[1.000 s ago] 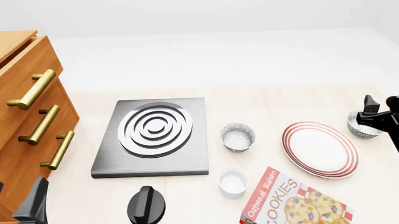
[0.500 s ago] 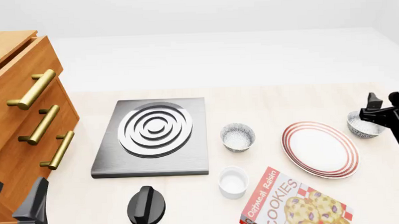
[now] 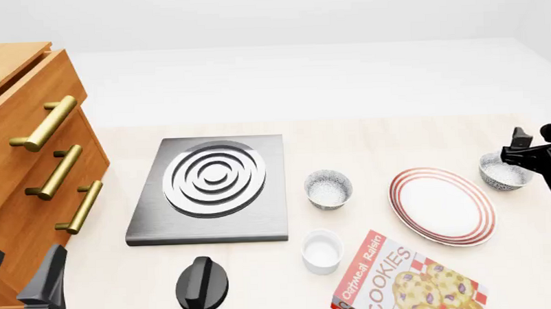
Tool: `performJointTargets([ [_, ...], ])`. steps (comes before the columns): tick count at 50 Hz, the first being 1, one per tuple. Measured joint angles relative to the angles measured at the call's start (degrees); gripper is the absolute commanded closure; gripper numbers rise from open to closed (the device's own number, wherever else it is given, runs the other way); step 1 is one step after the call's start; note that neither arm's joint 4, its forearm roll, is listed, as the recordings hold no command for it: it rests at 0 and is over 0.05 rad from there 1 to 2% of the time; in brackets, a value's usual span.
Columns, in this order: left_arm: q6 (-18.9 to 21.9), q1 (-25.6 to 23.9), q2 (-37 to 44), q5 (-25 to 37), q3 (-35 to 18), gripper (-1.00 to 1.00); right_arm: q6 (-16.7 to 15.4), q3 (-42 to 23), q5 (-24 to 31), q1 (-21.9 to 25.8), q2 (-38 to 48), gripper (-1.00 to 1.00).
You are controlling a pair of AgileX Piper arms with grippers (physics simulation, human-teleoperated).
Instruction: Pick the akita bowl next to the plate and place it on the plate.
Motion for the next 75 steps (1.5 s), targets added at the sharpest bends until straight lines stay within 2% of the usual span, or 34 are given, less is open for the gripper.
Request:
performJointTargets([
  [75,0.0,0.0,0.0,0.0,0.0,-1.0,3.2,-8.9,3.1,-4.4,9.6,-1.0],
])
